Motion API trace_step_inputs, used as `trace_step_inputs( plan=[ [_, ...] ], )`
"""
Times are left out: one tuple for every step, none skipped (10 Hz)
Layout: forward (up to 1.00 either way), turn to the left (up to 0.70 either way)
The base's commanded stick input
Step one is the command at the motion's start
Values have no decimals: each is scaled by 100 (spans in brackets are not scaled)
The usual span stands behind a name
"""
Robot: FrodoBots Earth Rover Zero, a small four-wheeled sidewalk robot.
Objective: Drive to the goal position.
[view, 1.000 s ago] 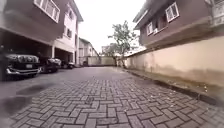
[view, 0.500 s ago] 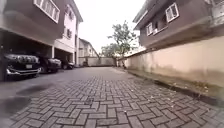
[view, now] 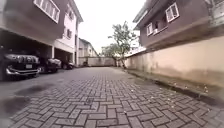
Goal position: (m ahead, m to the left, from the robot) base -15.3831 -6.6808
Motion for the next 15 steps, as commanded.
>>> trace_step_inputs(
  plan=[
    [6, 1],
    [6, 6],
    [6, 13],
    [6, 13],
    [6, 13],
    [6, 13],
    [6, 13],
    [6, 13],
    [6, 13],
    [6, 13],
    [6, 13],
    [6, 13],
    [6, 13],
    [6, 13],
    [6, 13]
  ],
)
